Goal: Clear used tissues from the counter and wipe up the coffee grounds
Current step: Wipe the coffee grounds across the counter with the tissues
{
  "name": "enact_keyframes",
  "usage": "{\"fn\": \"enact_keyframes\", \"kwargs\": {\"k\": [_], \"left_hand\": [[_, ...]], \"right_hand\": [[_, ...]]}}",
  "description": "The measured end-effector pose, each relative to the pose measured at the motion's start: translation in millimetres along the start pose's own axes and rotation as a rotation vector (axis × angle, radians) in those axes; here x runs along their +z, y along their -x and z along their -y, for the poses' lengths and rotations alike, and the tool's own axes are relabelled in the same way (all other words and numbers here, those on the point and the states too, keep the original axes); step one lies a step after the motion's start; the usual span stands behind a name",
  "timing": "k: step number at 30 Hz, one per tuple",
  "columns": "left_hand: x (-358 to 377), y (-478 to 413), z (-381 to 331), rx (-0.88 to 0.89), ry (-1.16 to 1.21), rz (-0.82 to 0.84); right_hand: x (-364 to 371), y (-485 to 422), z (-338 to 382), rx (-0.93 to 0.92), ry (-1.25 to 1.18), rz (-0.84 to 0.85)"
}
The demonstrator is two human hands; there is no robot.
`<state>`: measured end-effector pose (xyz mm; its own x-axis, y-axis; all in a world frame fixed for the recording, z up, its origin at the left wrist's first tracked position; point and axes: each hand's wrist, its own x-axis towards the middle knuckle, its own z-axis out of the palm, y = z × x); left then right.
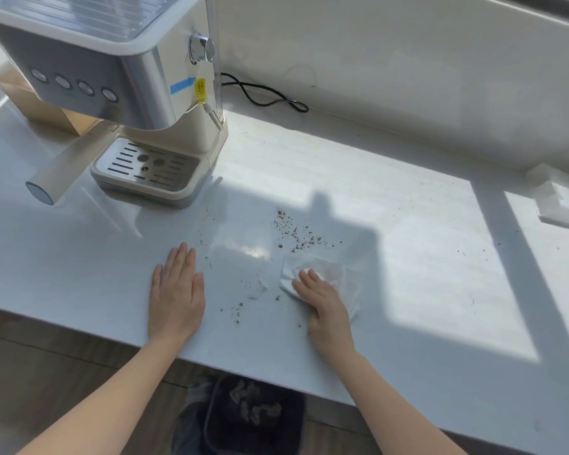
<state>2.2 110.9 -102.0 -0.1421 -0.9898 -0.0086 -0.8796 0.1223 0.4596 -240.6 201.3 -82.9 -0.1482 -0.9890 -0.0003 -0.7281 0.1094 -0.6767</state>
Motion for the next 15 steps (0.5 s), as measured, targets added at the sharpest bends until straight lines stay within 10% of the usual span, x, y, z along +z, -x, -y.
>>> {"fn": "enact_keyframes", "kwargs": {"k": [5, 15], "left_hand": [[-2.3, 0.0, -1.1, -0.007, 0.009, 0.002], [-2.3, 0.1, -0.4, -0.007, 0.011, 0.005]], "right_hand": [[4.1, 12.7, 9.5, 0.004, -0.137, 0.076], [-60.9, 6.2, -65.7, 0.386, 0.146, -0.526]]}}
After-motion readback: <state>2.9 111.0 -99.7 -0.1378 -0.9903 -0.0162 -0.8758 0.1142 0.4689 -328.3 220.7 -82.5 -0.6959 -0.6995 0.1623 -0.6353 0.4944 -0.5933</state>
